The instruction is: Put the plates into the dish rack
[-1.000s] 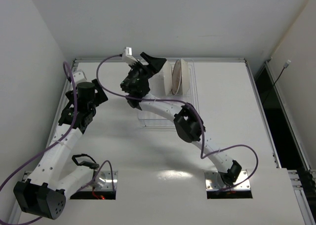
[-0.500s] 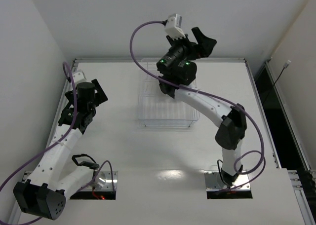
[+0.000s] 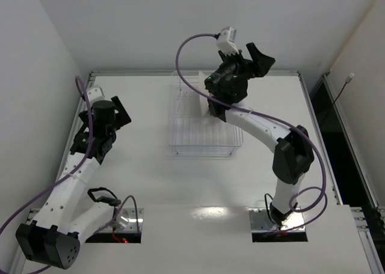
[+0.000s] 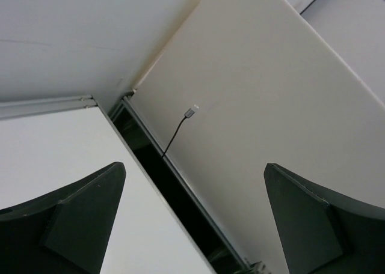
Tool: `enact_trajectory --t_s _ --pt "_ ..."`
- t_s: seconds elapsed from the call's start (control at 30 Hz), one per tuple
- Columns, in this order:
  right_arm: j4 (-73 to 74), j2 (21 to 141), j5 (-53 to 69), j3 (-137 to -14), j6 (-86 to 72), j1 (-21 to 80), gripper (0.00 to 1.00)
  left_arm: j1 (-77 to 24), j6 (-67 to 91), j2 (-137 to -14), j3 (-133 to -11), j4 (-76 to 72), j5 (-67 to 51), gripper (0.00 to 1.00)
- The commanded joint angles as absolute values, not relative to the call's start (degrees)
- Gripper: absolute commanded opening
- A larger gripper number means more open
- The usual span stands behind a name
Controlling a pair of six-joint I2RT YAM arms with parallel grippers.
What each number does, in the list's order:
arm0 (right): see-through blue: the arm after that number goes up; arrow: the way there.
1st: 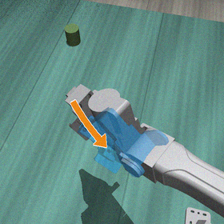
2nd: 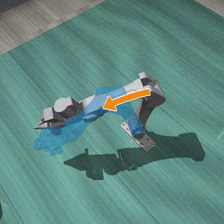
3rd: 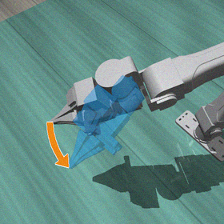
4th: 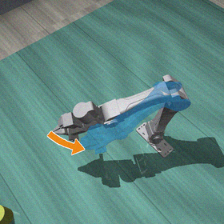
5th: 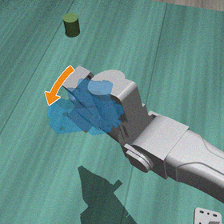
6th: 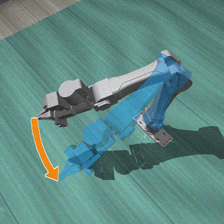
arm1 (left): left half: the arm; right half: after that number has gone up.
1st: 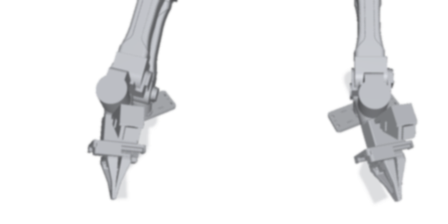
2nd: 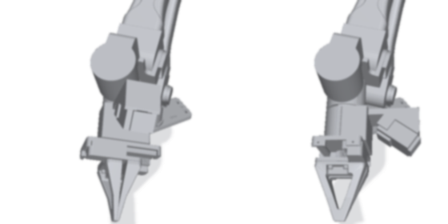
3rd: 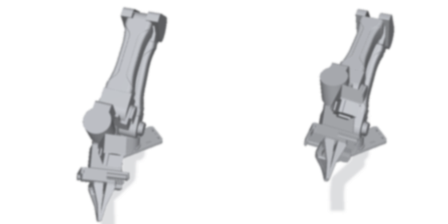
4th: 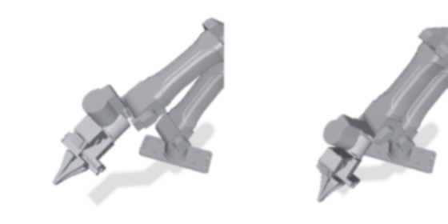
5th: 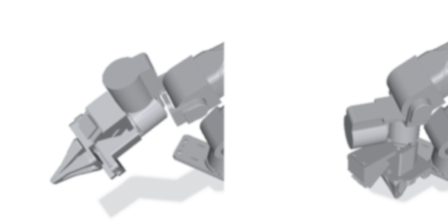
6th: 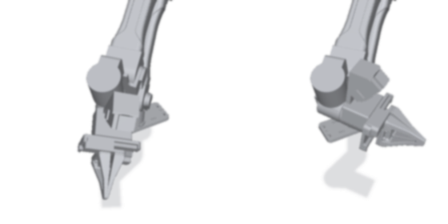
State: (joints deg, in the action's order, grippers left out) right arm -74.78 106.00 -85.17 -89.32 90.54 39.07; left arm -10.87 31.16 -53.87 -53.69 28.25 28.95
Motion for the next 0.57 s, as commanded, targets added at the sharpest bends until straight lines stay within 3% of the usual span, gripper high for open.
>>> enact_trajectory --t_s 0.0,0.27,0.53 --pt "-97.53 99.84 -88.93 -92.26 82.62 38.41 0.99 -10.46 31.73 -52.73 -53.61 27.77 28.92 0.81" --pt "-92.91 99.49 -84.29 -85.17 83.14 41.84 0.99 -10.46 31.73 -52.73 -53.61 27.77 28.92 0.81" --pt "-91.23 100.02 -87.01 -86.57 83.14 41.31 0.99 -10.46 31.73 -53.26 -53.61 27.77 28.92 0.81"
